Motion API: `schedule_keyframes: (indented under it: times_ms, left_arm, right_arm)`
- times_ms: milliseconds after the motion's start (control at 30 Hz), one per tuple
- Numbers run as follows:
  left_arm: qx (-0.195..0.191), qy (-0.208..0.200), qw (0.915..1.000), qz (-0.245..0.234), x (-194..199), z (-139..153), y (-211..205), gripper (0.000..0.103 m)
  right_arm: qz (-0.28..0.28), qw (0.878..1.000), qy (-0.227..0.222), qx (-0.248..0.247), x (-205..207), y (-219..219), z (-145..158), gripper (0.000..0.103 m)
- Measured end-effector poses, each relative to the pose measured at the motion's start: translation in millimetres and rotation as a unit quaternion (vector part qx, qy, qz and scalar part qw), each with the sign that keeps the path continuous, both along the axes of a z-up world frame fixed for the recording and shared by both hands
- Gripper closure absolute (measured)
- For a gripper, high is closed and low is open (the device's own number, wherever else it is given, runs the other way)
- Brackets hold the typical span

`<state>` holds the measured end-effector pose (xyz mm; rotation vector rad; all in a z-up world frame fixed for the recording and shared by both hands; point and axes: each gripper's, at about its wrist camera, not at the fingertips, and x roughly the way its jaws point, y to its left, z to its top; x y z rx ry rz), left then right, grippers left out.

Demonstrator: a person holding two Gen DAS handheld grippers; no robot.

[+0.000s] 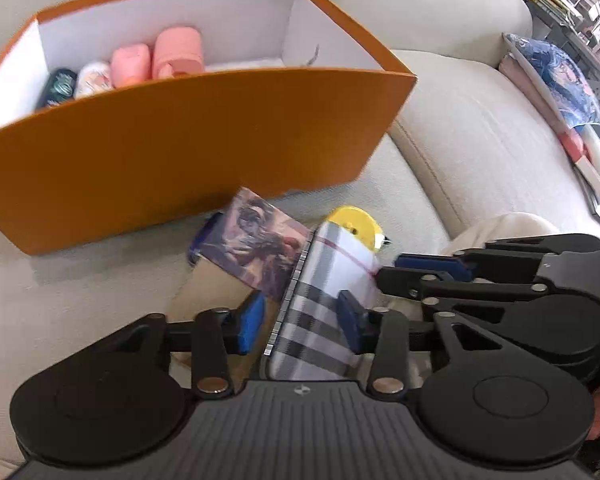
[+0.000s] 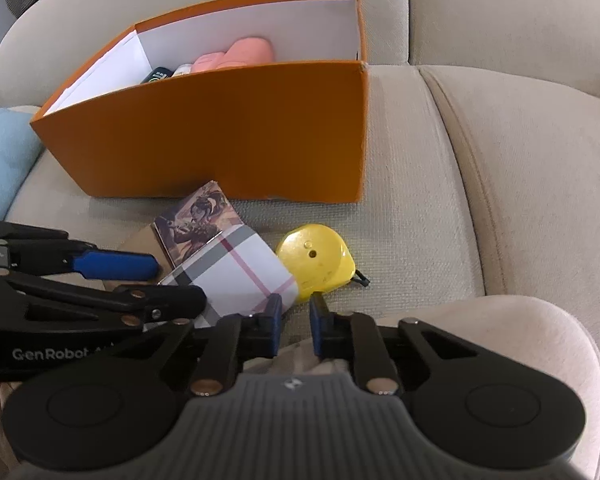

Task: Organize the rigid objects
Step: 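Lower left tool onto the plaid pouch and close on it, then lift the plaid pouch with left tool while right tool moves toward the photo card box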

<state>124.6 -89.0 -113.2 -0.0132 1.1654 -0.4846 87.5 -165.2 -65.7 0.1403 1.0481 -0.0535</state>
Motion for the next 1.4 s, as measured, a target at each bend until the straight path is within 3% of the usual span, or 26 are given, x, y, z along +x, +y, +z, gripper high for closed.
schedule_keyframes:
  times_ms: [133, 167, 333, 533, 600, 933, 1033, 1233, 1400]
  left_arm:
    - [-0.003, 0.003, 1.0000, 0.004, -2, 2, -1, 0.065]
    - [-0.004, 0.002, 1.0000, 0.002, -3, 4, -2, 0.070]
    - [-0.048, 0.011, 0.9988, -0.002, -10, 19, -2, 0.079]
    - [-0.020, 0.042, 0.9989, -0.001, 0, 8, -10, 0.081]
    - [-0.014, 0.052, 0.9985, 0.001, 6, 5, -15, 0.080]
    - [0.013, 0.069, 0.9975, -0.007, 12, -2, -22, 0.079]
    - [0.020, 0.054, 0.9983, -0.007, 6, 4, -25, 0.080]
    - [-0.023, 0.022, 0.9991, 0.028, -16, 28, 3, 0.087]
    - [-0.062, -0.015, 0.9944, 0.084, -28, 57, 43, 0.090]
  right_arm:
    - [-0.009, 1.000, -0.004, 0.008, 0, -2, 0, 0.089]
    - [-0.010, 1.000, -0.006, 0.009, -1, -2, 0, 0.089]
    - [-0.027, 0.999, -0.017, 0.022, -5, -7, 3, 0.095]
    - [-0.034, 0.999, -0.020, 0.029, -4, -7, 2, 0.096]
    - [-0.043, 0.998, -0.023, 0.035, -6, -10, 2, 0.101]
    - [-0.056, 0.997, -0.024, 0.040, -5, -14, 1, 0.103]
    - [-0.064, 0.997, -0.027, 0.041, -6, -15, 2, 0.103]
    - [-0.068, 0.996, -0.031, 0.039, -9, -13, 3, 0.103]
    - [-0.066, 0.997, -0.037, 0.032, -11, -6, 6, 0.093]
